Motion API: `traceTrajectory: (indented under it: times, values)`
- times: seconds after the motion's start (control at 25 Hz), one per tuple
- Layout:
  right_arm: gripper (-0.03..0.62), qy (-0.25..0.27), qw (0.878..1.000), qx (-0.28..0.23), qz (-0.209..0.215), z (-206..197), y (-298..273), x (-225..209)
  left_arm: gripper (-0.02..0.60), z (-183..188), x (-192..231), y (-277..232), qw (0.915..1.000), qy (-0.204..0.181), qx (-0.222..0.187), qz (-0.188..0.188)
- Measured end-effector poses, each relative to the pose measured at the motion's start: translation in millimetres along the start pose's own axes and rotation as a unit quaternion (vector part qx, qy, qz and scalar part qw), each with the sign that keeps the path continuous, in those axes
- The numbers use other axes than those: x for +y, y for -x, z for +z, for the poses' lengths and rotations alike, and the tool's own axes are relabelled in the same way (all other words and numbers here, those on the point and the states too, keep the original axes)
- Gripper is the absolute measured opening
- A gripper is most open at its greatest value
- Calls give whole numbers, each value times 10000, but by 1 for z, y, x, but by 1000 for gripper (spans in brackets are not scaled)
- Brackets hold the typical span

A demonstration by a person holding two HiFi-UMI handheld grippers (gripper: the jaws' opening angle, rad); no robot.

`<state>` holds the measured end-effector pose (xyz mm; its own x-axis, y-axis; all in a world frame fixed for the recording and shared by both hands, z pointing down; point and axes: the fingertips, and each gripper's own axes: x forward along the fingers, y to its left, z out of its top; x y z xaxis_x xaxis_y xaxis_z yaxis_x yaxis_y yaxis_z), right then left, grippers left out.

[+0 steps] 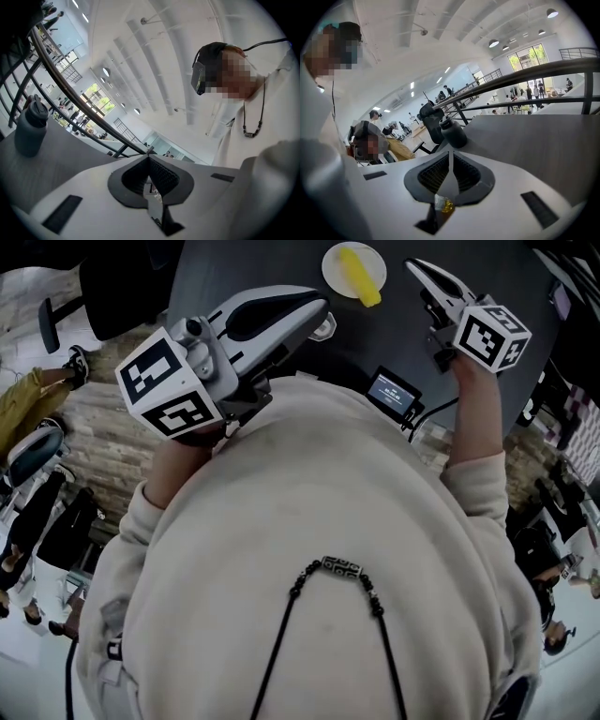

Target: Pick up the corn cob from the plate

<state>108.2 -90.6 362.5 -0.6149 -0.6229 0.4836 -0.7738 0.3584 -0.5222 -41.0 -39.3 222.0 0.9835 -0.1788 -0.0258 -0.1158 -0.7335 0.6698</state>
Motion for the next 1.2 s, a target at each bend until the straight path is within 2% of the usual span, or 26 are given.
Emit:
traceTrajectory:
  times: [0.2,0.32,0.6,0.92,1.2]
  values:
    - [39,42,9994,328,51,-16,-22,-8,0,-3,-1,9,9998,-3,-97,174]
    - [99,86,9984,555,9,-30,-33,-16,0,-4,-2,14,9995,-12,-144,284]
    - [178,103,9955,943,-61,-55,-55,-29,0,-8,-2,25,9987,18,-203,458]
    - [226,-75,9927,1198,-107,-78,-68,-42,0,-15,-1,38,9977,33,-220,648]
    - [272,-132,9865,1611,-255,-109,-82,-59,0,-15,8,61,9948,72,-319,967]
